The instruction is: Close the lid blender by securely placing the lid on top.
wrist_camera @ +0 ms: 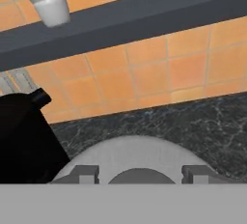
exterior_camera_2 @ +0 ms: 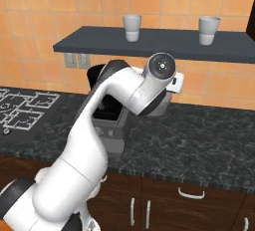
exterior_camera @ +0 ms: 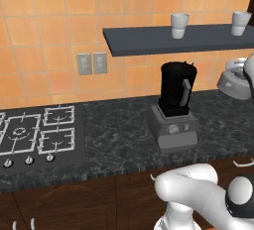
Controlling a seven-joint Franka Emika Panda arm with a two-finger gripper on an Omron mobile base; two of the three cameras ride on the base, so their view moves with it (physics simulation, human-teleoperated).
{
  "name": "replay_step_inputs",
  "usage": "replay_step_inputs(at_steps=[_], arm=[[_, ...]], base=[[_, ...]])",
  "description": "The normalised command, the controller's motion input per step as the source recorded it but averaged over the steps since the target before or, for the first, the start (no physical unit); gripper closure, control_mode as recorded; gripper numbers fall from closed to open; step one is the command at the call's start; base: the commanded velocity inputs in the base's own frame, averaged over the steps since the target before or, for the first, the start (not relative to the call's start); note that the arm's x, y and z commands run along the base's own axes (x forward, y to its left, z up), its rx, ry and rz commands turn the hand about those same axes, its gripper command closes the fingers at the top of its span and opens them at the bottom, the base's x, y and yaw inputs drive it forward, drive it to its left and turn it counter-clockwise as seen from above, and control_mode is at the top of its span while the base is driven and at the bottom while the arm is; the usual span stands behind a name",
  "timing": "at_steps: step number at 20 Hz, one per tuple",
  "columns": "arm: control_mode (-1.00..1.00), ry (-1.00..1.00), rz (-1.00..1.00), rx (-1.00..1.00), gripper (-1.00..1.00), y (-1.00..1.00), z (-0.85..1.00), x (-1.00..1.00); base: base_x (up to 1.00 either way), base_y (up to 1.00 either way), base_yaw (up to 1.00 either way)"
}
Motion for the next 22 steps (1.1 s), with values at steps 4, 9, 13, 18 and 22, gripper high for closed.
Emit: replay_step_inputs(at_steps=[4,9,13,18,22], arm=[[-1.00,-0.12,0.09,-0.02,1.00,0.68,1.00,-0.03],[-1.00,-0.09,0.07,-0.04,1.00,0.66,0.95,0.00],[-1.00,-0.04,0.06,-0.13,1.00,0.74,0.46,0.00],[-1.00,-0.01,0.06,-0.11,1.00,0.62,0.12,0.11],[-1.00,0.00,0.00,-0.03,1.00,0.26,0.01,0.38]], base=[[0.00,0.00,0.00],[0.00,0.00,0.00],[0.00,0.00,0.00],[0.00,0.00,0.00],[0.00,0.00,0.00]])
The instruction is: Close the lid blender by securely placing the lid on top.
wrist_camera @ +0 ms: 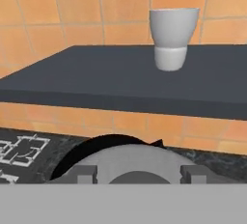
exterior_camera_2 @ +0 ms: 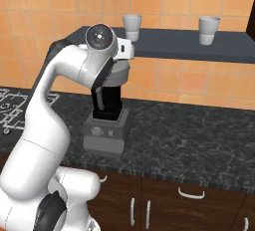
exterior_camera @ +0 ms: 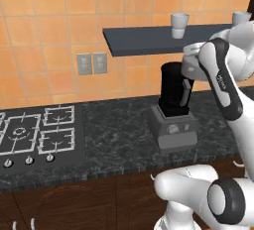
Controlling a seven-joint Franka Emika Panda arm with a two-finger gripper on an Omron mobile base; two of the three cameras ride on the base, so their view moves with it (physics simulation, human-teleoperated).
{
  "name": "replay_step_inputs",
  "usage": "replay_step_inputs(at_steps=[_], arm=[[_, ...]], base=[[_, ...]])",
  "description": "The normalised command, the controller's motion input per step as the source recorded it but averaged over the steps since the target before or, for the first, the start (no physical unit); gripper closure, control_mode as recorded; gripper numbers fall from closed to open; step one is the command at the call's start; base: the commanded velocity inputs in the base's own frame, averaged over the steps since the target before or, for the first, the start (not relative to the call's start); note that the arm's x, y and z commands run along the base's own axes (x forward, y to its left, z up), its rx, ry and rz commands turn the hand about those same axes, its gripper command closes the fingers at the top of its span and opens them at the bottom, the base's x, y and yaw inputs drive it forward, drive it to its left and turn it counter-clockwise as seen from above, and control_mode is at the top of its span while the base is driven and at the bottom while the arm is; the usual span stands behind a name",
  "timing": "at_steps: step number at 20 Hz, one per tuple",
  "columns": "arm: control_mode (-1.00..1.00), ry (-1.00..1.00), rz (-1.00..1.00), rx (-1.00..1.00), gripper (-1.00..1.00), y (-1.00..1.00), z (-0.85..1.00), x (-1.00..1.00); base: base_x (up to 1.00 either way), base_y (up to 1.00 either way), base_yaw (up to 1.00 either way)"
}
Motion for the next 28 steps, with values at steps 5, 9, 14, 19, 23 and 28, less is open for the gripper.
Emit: replay_step_inputs(at_steps=[5,9,14,19,23,28], arm=[[-1.00,0.01,0.00,-0.02,1.00,0.27,0.06,0.47],[-1.00,0.02,0.00,-0.03,1.00,0.30,0.09,0.46],[-1.00,0.00,0.00,-0.02,1.00,0.26,0.12,0.36],[-1.00,0.00,0.00,0.00,1.00,0.21,0.10,0.35],[-1.00,0.00,0.00,0.00,1.00,0.15,0.05,0.28],[-1.00,-0.03,0.00,0.00,1.00,0.00,0.00,0.16]], base=[[0.00,0.00,0.00],[0.00,0.00,0.00],[0.00,0.00,0.00],[0.00,0.00,0.00],[0.00,0.00,0.00],[0.00,0.00,0.00]])
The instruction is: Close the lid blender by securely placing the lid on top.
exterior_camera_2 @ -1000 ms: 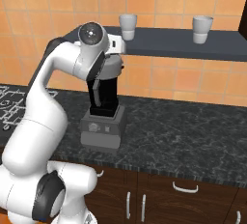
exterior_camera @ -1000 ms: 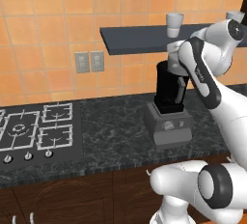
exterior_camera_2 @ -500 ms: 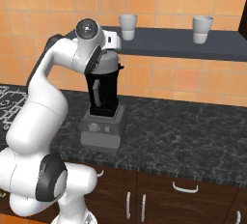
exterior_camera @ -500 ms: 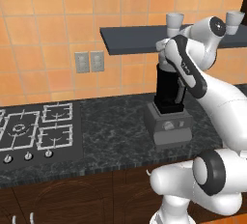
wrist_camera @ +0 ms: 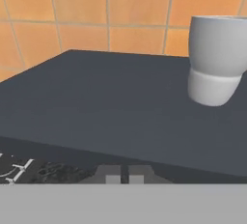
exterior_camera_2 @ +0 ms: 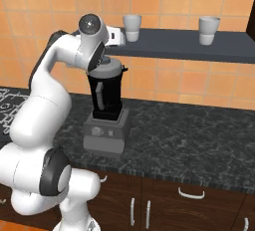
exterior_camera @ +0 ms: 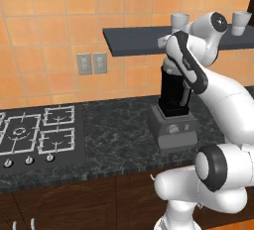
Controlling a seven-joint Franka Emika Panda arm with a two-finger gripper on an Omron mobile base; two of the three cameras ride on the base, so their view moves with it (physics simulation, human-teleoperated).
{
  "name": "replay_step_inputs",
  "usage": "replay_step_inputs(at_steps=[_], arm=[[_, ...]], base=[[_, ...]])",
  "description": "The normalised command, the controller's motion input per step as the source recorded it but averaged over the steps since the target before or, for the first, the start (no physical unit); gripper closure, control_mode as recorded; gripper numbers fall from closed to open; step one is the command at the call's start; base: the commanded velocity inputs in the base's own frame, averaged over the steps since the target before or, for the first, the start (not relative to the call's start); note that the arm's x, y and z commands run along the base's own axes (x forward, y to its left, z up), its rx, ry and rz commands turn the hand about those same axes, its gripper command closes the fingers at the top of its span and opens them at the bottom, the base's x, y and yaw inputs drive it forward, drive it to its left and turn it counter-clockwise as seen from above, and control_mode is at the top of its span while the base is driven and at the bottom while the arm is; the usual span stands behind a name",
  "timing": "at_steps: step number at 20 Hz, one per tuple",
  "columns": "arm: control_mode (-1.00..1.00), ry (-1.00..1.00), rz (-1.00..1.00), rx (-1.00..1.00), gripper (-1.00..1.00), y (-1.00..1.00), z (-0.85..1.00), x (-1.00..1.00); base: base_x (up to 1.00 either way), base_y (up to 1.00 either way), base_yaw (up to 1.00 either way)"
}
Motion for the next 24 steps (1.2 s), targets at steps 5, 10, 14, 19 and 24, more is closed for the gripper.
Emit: replay_step_inputs(at_steps=[5,10,14,19,24], arm=[[-1.00,-0.09,0.00,0.00,1.00,0.00,0.00,0.03],[-1.00,-0.07,-0.05,0.00,1.00,-0.19,-0.13,-0.13],[-1.00,0.00,-0.08,0.00,1.00,-0.28,-0.02,-0.38],[-1.00,0.00,-0.08,0.00,1.00,-0.46,0.00,-0.68],[-1.00,0.02,-0.12,0.00,1.00,-0.57,0.00,-0.72]], base=[[0.00,0.00,0.00],[0.00,0.00,0.00],[0.00,0.00,0.00],[0.00,0.00,0.00],[0.00,0.00,0.00]])
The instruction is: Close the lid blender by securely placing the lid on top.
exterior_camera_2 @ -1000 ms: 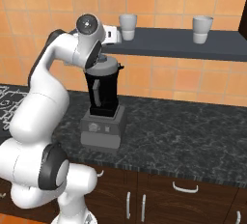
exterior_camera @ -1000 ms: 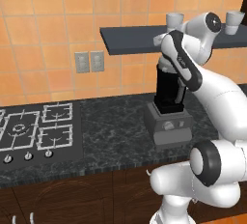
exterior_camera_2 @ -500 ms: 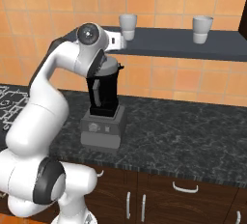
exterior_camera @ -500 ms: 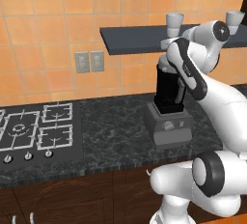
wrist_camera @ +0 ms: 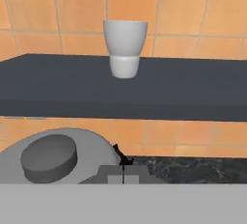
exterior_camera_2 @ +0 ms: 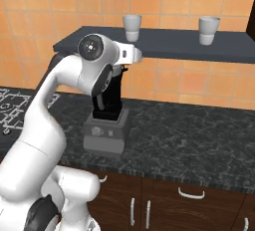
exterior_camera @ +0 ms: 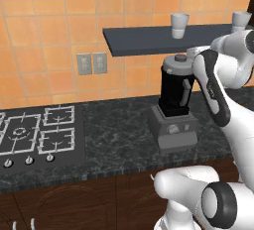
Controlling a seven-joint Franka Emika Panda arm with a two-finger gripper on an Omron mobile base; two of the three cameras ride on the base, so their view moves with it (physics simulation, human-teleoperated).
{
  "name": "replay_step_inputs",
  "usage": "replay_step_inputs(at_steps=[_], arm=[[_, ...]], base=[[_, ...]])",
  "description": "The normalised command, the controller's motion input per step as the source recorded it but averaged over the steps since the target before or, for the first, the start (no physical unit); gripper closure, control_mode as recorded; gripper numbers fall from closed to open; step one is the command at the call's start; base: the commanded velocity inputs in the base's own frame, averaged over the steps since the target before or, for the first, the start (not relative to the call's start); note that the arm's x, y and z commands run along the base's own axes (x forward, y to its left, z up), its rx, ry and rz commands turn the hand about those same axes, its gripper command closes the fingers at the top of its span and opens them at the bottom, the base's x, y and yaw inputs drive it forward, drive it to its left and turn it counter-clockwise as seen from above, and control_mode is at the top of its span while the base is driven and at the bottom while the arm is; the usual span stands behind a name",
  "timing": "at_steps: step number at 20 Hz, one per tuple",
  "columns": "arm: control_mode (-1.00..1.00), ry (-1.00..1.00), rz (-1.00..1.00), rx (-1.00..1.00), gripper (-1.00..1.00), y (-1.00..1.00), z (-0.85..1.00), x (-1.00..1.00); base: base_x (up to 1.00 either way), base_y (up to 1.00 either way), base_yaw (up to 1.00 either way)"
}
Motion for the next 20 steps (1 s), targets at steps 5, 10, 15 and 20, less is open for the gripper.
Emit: replay_step_inputs(at_steps=[5,10,15,20], arm=[[-1.00,0.02,-0.11,0.00,1.00,-0.57,0.00,-0.66],[-1.00,0.00,-0.11,0.00,1.00,-0.66,0.00,-0.63],[-1.00,0.00,-0.07,0.00,-1.00,-0.63,0.00,-0.61],[-1.00,-0.02,-0.02,0.00,-1.00,-0.29,0.00,-0.38]], base=[[0.00,0.00,0.00],[0.00,0.00,0.00],[0.00,0.00,0.00],[0.00,0.00,0.00]])
